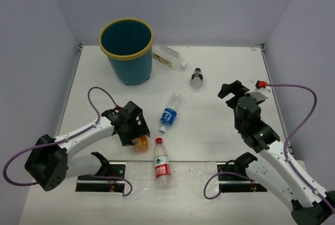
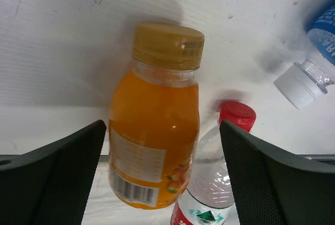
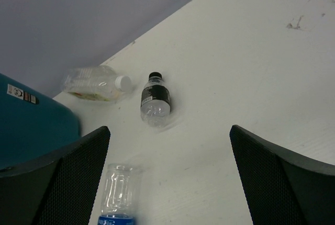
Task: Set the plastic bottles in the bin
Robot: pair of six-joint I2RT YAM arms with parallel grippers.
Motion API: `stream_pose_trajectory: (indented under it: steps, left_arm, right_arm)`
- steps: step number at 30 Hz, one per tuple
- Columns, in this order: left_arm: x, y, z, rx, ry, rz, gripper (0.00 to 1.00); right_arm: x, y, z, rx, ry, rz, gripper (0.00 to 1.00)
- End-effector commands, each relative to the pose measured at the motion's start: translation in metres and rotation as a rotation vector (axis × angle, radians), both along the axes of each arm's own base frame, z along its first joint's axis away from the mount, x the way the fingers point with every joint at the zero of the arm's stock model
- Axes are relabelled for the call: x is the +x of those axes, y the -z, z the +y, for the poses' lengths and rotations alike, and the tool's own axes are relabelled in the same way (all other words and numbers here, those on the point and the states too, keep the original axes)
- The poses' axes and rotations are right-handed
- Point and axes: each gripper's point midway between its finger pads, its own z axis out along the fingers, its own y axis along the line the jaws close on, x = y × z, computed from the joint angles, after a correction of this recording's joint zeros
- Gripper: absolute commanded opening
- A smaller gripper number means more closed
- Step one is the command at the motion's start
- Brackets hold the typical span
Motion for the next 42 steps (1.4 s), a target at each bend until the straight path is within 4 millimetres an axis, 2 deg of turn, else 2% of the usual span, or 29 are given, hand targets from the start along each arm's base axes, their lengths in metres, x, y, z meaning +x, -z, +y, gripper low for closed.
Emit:
stream_pose_trajectory:
  steps: [1, 5, 9, 12, 14, 15, 17, 18, 19, 20, 23, 26, 28, 29, 31, 34, 36, 37, 38, 39, 42]
  left_arm:
    - [0.018, -0.006, -0.006, 0.002, -0.022, -0.068, 0.78]
    - [0.018, -0.004, -0.005, 0.011, -0.016, -0.069, 0.55]
    - [0.027, -0.016, -0.008, -0.001, 0.000, -0.118, 0.36]
    - [0.041, -0.035, -0.014, -0.015, 0.024, -0.187, 0.28]
    - [0.059, -0.063, -0.013, 0.011, 0.041, -0.276, 0.25]
    - [0.069, -0.080, -0.005, 0.056, 0.027, -0.324, 0.23]
    - [0.097, -0.132, 0.006, 0.121, -0.025, -0.478, 0.20]
    - [0.104, -0.154, 0.013, 0.144, -0.033, -0.534, 0.19]
    - [0.116, -0.193, 0.018, 0.150, -0.071, -0.635, 0.19]
    - [0.118, -0.213, 0.023, 0.147, -0.072, -0.689, 0.19]
    - [0.124, -0.300, 0.039, 0.092, -0.137, -0.941, 0.17]
    - [0.131, -0.359, 0.039, 0.020, -0.136, -1.173, 0.16]
    - [0.142, -0.383, 0.039, 0.057, -0.123, -1.264, 0.16]
    - [0.150, -0.401, 0.046, 0.109, -0.164, -1.294, 0.16]
    - [0.177, -0.404, 0.047, 0.261, -0.175, -1.281, 0.17]
    - [0.205, -0.432, 0.063, 0.408, -0.253, -1.339, 0.25]
    - [0.229, -0.445, 0.074, 0.434, -0.266, -1.389, 0.25]
    - [0.242, -0.447, 0.080, 0.432, -0.272, -1.404, 0.26]
    - [0.252, -0.446, 0.076, 0.408, -0.249, -1.414, 0.26]
    - [0.269, -0.444, 0.084, 0.408, -0.249, -1.413, 0.25]
    - [0.294, -0.451, 0.092, 0.416, -0.233, -1.447, 0.25]
  right_arm:
    - [-0.006, 0.012, -0.013, 0.009, 0.066, 0.023, 0.99]
    - [-0.013, 0.018, -0.020, 0.022, 0.098, 0.031, 0.99]
    - [-0.017, 0.019, -0.022, 0.030, 0.096, 0.019, 0.99]
    - [-0.018, 0.018, -0.022, 0.036, 0.088, 0.013, 0.99]
    - [-0.018, 0.021, -0.021, 0.031, 0.085, 0.019, 0.99]
    - [-0.018, 0.022, -0.020, 0.030, 0.073, 0.023, 0.99]
    - [-0.018, 0.024, -0.015, 0.030, 0.048, 0.029, 0.99]
    - [-0.019, 0.025, -0.013, 0.035, 0.034, 0.032, 0.99]
    - [-0.019, 0.025, -0.012, 0.037, 0.031, 0.033, 0.99]
    - [-0.019, 0.026, -0.013, 0.036, 0.032, 0.034, 0.99]
    - [-0.019, 0.024, -0.014, 0.039, 0.039, 0.029, 0.99]
    - [-0.017, 0.023, -0.014, 0.042, 0.045, 0.024, 0.99]
    - [-0.015, 0.022, -0.015, 0.033, 0.055, 0.024, 0.99]
    - [-0.013, 0.022, -0.015, 0.031, 0.059, 0.022, 0.99]
    - [-0.011, 0.022, -0.013, 0.026, 0.056, 0.026, 0.99]
    - [-0.007, 0.026, -0.007, 0.010, 0.032, 0.043, 0.99]
    - [-0.005, 0.027, -0.001, 0.015, 0.006, 0.049, 0.99]
    - [-0.004, 0.028, 0.002, 0.016, -0.006, 0.051, 0.99]
    - [-0.002, 0.030, 0.006, 0.014, -0.024, 0.055, 0.99]
    - [-0.001, 0.032, 0.011, 0.011, -0.048, 0.063, 0.99]
    - [0.003, 0.035, 0.019, -0.003, -0.089, 0.072, 0.99]
